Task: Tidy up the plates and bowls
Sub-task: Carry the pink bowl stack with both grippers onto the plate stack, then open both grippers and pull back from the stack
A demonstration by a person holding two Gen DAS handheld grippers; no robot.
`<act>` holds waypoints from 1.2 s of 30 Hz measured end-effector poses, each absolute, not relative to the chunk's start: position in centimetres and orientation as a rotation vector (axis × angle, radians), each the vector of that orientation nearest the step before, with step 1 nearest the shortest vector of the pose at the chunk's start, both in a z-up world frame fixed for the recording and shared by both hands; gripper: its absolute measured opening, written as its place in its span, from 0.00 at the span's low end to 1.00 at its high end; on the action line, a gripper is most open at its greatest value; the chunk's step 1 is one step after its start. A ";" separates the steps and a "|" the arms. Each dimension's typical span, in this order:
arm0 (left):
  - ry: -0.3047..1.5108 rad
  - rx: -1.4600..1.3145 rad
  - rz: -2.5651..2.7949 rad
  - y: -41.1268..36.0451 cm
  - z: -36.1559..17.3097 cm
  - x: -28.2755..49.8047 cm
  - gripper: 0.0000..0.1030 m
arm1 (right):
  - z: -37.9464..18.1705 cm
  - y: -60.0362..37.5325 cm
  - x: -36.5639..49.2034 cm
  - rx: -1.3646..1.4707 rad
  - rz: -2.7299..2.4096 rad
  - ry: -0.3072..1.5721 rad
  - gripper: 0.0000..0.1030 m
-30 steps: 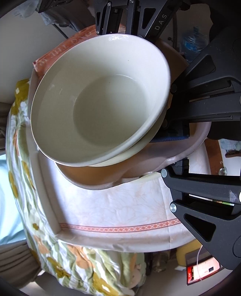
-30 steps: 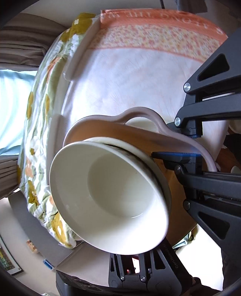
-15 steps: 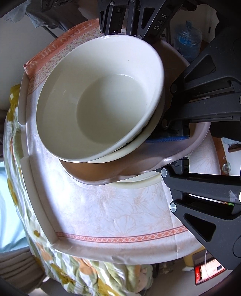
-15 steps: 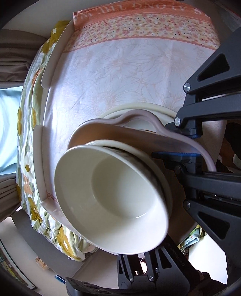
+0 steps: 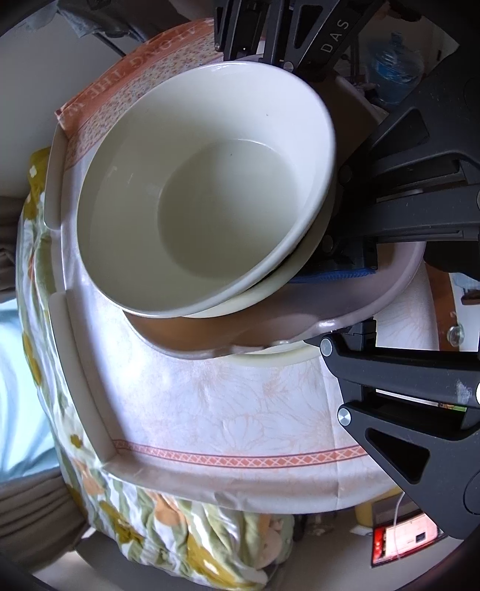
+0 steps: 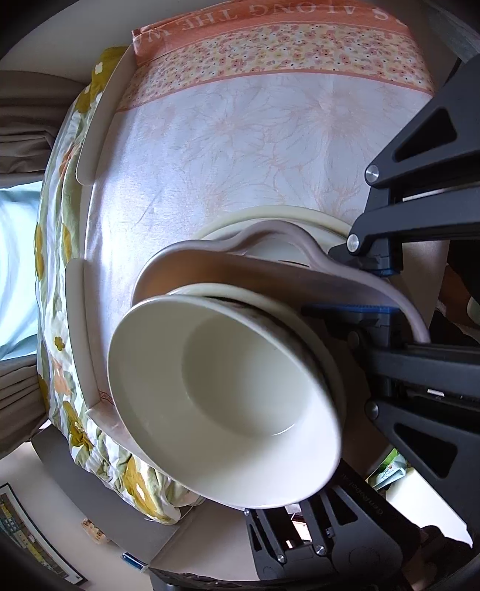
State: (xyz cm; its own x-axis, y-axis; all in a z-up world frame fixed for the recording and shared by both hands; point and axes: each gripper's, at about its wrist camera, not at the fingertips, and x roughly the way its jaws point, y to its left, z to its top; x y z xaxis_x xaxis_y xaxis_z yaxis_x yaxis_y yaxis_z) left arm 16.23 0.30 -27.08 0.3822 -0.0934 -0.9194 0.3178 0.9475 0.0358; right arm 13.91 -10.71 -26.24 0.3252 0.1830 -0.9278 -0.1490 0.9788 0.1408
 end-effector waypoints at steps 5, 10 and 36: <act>1.174 0.204 -0.256 0.5 -27.0 16.1 0.11 | -25.7 -11.0 13.6 0.045 0.195 1.212 0.10; 1.178 0.196 -0.250 0.7 -26.4 16.0 0.12 | -25.3 -11.3 13.5 0.058 0.182 1.212 0.10; 0.964 0.074 -0.191 3.9 -13.1 9.4 0.38 | -13.6 -14.1 7.3 0.139 0.134 1.026 0.10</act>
State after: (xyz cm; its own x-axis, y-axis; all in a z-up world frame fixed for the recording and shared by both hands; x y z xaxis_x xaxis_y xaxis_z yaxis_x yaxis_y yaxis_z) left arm 9.41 3.90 -13.07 0.5550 -0.1287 -0.8218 0.1945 0.9806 -0.0222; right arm 7.29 -14.13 -13.58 0.5118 0.1761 -0.8408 -0.0459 0.9830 0.1780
